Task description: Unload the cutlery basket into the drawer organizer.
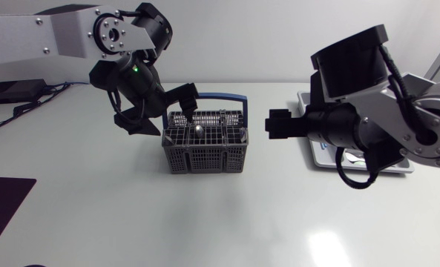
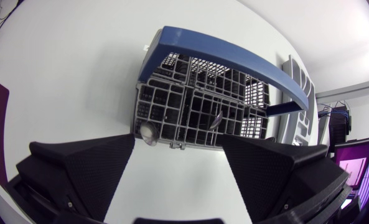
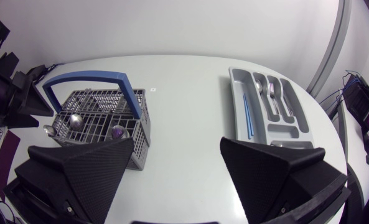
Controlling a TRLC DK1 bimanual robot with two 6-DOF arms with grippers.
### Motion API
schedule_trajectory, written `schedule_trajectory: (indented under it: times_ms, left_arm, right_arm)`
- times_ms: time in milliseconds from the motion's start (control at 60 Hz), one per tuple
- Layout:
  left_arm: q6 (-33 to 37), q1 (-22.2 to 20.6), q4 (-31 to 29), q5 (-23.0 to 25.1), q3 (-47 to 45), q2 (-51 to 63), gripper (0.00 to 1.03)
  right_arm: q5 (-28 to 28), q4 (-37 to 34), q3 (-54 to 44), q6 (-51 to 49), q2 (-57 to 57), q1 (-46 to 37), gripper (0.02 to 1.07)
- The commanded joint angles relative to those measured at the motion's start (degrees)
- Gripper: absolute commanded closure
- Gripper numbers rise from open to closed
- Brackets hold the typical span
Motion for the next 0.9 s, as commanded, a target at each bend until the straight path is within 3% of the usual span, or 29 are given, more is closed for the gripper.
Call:
schedule_trajectory:
  times_ms: [0, 133, 600, 767, 883]
  left_arm:
    - [-2.45, 0.29, 0.34, 0.60, -1.42, 1.48, 0.05]
    - [-7.29, 0.29, 0.69, 0.60, -2.91, 1.57, 0.06]
    - [-12.47, 1.34, 1.13, 0.60, -4.14, 2.09, 0.08]
    - [-13.88, 1.52, 1.92, 0.69, -4.84, 2.44, 0.26]
    - [-14.85, 1.52, 2.45, 0.60, -4.93, 2.53, 0.48]
  right_arm:
    - [-0.15, -0.30, -1.69, 1.97, 1.12, -0.01, 0.07]
    - [-0.15, 0.05, -2.31, 2.49, 1.39, -0.09, 0.07]
    - [-0.15, 1.11, -3.62, 3.11, 2.62, 0.34, 0.07]
    - [-0.15, 1.11, -3.80, 3.29, 2.79, 0.34, 0.07]
    - [-0.15, 1.11, -3.98, 3.29, 2.88, 0.34, 0.07]
